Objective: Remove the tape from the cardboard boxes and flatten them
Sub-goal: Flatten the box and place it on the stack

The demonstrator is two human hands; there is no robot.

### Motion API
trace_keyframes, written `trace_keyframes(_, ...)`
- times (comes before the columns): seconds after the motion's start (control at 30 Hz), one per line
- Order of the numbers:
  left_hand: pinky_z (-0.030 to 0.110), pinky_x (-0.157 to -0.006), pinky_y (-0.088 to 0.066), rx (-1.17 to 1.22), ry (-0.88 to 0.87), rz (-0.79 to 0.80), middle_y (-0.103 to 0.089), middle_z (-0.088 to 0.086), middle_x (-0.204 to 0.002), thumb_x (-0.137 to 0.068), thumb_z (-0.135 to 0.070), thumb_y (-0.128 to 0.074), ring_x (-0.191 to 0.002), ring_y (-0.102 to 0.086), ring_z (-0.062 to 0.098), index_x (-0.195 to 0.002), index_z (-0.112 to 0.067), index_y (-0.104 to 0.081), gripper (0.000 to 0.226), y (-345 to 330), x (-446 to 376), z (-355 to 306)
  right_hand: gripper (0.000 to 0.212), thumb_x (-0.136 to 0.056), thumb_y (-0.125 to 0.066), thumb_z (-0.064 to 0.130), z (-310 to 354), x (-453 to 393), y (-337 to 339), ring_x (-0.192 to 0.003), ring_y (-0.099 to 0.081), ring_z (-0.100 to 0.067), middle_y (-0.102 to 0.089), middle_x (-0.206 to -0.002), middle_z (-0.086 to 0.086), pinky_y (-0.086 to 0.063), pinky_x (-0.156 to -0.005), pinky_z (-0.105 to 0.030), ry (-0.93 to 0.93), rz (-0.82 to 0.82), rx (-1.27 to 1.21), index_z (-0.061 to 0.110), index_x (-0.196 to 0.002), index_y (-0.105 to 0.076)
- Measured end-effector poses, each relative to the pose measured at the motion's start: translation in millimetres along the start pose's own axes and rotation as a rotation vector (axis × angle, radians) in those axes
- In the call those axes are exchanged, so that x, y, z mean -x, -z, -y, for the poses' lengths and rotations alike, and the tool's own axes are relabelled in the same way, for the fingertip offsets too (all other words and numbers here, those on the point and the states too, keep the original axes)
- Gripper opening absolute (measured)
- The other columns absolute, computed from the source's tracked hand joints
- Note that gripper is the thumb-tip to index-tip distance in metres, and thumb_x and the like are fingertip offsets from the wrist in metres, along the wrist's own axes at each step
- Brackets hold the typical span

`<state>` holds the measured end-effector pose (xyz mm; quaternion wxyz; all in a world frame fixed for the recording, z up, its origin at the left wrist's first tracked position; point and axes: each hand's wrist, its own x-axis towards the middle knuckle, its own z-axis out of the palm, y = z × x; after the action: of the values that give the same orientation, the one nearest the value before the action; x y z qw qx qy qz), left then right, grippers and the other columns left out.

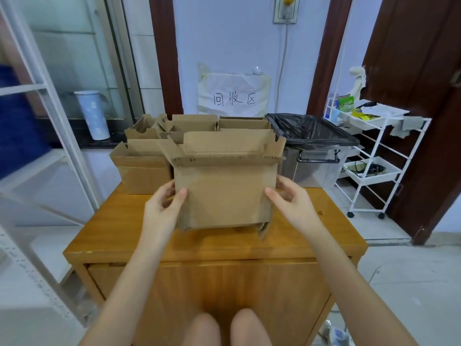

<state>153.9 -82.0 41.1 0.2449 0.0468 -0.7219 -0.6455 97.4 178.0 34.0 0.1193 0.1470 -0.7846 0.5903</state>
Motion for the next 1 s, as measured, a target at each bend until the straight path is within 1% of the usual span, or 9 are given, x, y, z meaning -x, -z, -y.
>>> trace_keyframes(0.2, 0.013, -0.068, -0.042, -0.13, 0.028, 0.135, -0.062, -0.013, -0.101, -0.098, -0.026, -0.053, -0.088, -0.056, -0.004, -0.12, -0.024, -0.057, 0.023, 2.8, -6.3, -31.1, 0.05, -0.075, -0.055, 0.066, 32.6, -5.0, 19.6, -0.097, -0.065, -0.012, -0.071, -0.099, 0.012, -0.054, -0.086, -0.042, -0.135, -0.035, 0.259, 0.031, -0.106, -0.07)
trace_keyframes(0.27, 0.012, -0.064, -0.039, -0.172, 0.075, 0.17, -0.057, -0.02, -0.093, -0.099, -0.027, -0.049, -0.082, -0.052, -0.008, -0.112, -0.025, -0.057, 0.015, 1.6, -7.7, -32.4, 0.036, -0.081, -0.054, 0.061, 36.2, -6.4, 22.6, -0.074, -0.063, -0.012, -0.068, -0.07, 0.014, -0.053, -0.076, -0.04, -0.201, 0.009, 0.319, 0.029, -0.079, -0.069)
trace_keyframes(0.33, 0.018, -0.064, -0.039, -0.263, 0.121, 0.24, -0.056, -0.018, -0.093, -0.1, -0.03, -0.046, -0.082, -0.05, -0.005, -0.113, -0.021, -0.058, 0.02, 0.3, -9.4, -29.0, 0.041, -0.09, -0.054, 0.049, 33.7, -6.6, 21.9, -0.059, -0.054, -0.014, -0.055, -0.052, 0.01, -0.046, -0.067, -0.035, -0.265, 0.067, 0.383, 0.02, -0.062, -0.058)
trace_keyframes(0.53, 0.029, -0.067, -0.043, -0.444, 0.273, 0.356, -0.056, -0.002, -0.103, -0.101, -0.035, -0.045, -0.089, -0.053, 0.013, -0.129, -0.011, -0.053, 0.038, -3.2, -12.6, -0.1, 0.045, -0.094, -0.052, 0.042, 12.2, -0.3, 10.3, -0.059, -0.049, -0.02, -0.048, -0.056, -0.001, -0.043, -0.064, -0.032, -0.391, 0.17, 0.396, 0.014, -0.06, -0.048)
trace_keyframes(0.67, 0.029, -0.082, -0.041, -0.444, 0.263, 0.372, -0.056, -0.002, -0.114, -0.1, -0.036, -0.046, -0.101, -0.053, 0.015, -0.133, -0.007, -0.051, 0.044, -0.4, -10.8, 17.8, 0.041, -0.095, -0.051, 0.042, 3.4, 0.8, 5.2, -0.068, -0.057, -0.022, -0.057, -0.067, -0.006, -0.054, -0.073, -0.04, -0.401, 0.159, 0.375, 0.008, -0.074, -0.059)
trace_keyframes(0.8, 0.027, -0.078, -0.043, -0.407, 0.257, 0.352, -0.06, 0.002, -0.117, -0.099, -0.036, -0.046, -0.1, -0.055, 0.015, -0.129, -0.01, -0.055, 0.041, 2.3, -12.3, 23.9, 0.042, -0.097, -0.048, 0.042, 3.0, 0.0, 5.5, -0.083, -0.064, -0.029, -0.062, -0.078, -0.007, -0.054, -0.082, -0.044, -0.415, 0.184, 0.389, 0.004, -0.087, -0.065)
trace_keyframes(0.87, 0.024, -0.075, -0.044, -0.377, 0.24, 0.353, -0.06, -0.003, -0.111, -0.1, -0.034, -0.044, -0.095, -0.056, 0.011, -0.126, -0.012, -0.056, 0.035, 3.5, -13.3, 23.6, 0.046, -0.098, -0.045, 0.044, 5.2, 2.7, 4.7, -0.103, -0.062, -0.027, -0.066, -0.101, -0.007, -0.051, -0.089, -0.043, -0.361, 0.164, 0.552, 0.007, -0.117, -0.062)
trace_keyframes(0.93, 0.029, -0.09, -0.045, -0.341, 0.211, 0.348, -0.057, -0.007, -0.117, -0.102, -0.03, -0.043, -0.108, -0.054, 0.013, -0.13, -0.017, -0.053, 0.033, 6.3, -13.9, 23.6, 0.056, -0.097, -0.045, 0.045, 9.6, 7.5, 2.3, -0.129, -0.047, -0.022, -0.052, -0.138, -0.006, -0.042, -0.103, -0.039, -0.199, 0.108, 0.712, 0.011, -0.142, -0.042)
trace_keyframes(1.0, 0.034, -0.108, -0.035, -0.339, 0.153, 0.37, -0.049, -0.007, -0.134, -0.102, -0.026, -0.041, -0.128, -0.044, 0.014, -0.136, -0.02, -0.049, 0.035, 9.9, -16.4, 27.2, 0.062, -0.097, -0.047, 0.044, 16.8, 12.9, -0.7, -0.143, -0.026, -0.016, -0.03, -0.155, -0.001, -0.028, -0.114, -0.037, 0.005, 0.15, 0.735, 0.016, -0.149, -0.031)
